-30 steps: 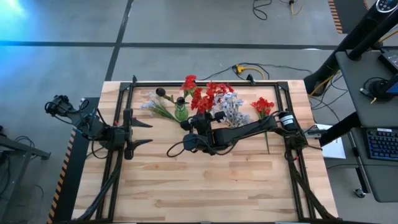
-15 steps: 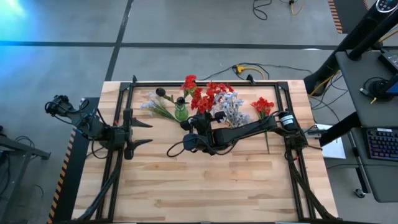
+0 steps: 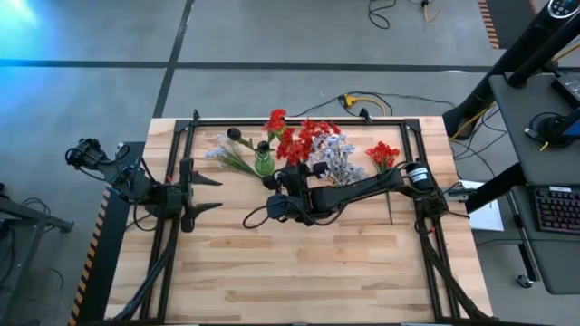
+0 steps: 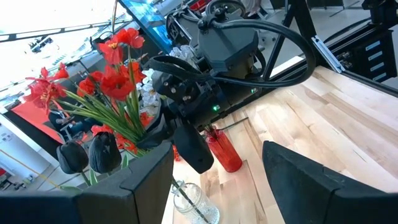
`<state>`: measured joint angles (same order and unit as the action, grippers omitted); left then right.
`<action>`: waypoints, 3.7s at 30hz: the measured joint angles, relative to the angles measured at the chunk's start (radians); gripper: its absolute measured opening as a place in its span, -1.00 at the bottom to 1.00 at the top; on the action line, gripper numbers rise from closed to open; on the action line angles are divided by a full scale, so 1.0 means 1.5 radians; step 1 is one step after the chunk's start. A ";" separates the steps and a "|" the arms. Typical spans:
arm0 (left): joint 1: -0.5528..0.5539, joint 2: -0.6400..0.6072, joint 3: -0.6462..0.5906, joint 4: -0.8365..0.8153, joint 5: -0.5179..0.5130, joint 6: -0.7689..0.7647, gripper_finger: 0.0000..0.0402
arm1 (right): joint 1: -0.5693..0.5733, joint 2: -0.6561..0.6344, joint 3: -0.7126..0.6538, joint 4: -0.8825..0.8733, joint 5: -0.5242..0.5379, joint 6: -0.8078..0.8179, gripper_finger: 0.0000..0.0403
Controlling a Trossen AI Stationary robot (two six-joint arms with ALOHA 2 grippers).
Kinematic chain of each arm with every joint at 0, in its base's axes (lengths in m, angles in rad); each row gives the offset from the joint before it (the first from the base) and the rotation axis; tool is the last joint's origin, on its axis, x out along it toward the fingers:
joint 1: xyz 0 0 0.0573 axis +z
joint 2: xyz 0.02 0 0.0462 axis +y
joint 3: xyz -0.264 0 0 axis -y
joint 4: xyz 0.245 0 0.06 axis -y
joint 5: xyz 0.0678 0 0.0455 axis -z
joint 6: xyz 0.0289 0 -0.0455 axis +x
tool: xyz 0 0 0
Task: Sort flowers into vase by color
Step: Put the left orange flowers into the vase, then put the white flowers into the red vase
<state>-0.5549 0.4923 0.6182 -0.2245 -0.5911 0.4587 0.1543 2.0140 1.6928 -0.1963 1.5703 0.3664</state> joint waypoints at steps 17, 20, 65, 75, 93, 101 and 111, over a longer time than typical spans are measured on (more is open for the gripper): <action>0.000 0.000 0.000 0.000 0.000 0.000 0.14 | 0.000 -0.001 0.001 0.025 0.000 -0.016 -0.34; 0.000 0.000 0.000 0.000 0.000 0.000 0.14 | 0.002 -0.002 0.001 0.041 0.000 -0.024 -0.27; 0.000 0.001 0.000 0.000 0.000 0.000 0.14 | 0.020 -0.008 0.059 0.055 -0.034 -0.095 0.37; 0.000 0.004 0.000 0.000 0.000 0.000 0.14 | 0.025 -0.008 0.069 0.054 -0.035 -0.107 0.52; 0.000 0.004 0.000 -0.001 0.000 -0.003 0.14 | 0.042 -0.030 0.069 0.055 -0.034 -0.113 0.54; 0.000 0.004 0.000 0.000 0.000 -0.003 0.14 | 0.056 -0.036 0.069 0.055 -0.034 -0.116 0.52; 0.000 0.006 0.000 0.006 0.000 -0.009 0.14 | 0.099 -0.041 0.069 0.268 -0.041 -0.351 0.52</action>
<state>-0.5549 0.5007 0.6182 -0.2150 -0.5915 0.4458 0.3035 1.9530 1.7958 0.2060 1.5085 -0.1596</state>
